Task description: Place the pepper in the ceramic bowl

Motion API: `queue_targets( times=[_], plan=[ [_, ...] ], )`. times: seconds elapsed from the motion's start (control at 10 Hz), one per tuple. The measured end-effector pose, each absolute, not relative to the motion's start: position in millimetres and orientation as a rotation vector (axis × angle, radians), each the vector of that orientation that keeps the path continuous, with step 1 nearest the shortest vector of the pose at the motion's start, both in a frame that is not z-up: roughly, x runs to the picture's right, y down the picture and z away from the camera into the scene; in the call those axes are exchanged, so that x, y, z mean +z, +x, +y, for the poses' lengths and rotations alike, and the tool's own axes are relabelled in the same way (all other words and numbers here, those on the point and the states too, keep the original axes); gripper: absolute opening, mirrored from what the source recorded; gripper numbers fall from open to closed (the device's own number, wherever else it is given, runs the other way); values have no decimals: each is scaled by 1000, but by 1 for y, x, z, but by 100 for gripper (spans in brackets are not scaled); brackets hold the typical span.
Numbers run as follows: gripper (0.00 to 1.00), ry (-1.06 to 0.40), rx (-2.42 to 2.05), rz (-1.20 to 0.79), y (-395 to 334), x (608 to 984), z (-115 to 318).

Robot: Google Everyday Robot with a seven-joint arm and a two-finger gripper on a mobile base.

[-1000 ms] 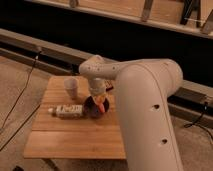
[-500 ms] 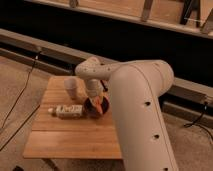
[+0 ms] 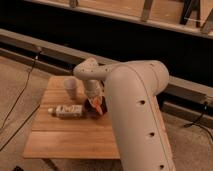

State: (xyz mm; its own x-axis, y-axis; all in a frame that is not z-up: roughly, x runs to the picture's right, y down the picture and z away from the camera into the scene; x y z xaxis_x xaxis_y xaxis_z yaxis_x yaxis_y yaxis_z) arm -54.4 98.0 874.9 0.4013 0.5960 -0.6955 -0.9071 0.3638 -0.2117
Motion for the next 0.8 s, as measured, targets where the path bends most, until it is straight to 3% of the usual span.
queue_targets(
  times=[0.3, 0.4, 0.8],
  plan=[
    [72, -625, 1036, 553, -59, 872, 93],
    [77, -623, 1038, 548, -60, 871, 92],
    [80, -614, 1042, 547, -56, 865, 91]
  ],
)
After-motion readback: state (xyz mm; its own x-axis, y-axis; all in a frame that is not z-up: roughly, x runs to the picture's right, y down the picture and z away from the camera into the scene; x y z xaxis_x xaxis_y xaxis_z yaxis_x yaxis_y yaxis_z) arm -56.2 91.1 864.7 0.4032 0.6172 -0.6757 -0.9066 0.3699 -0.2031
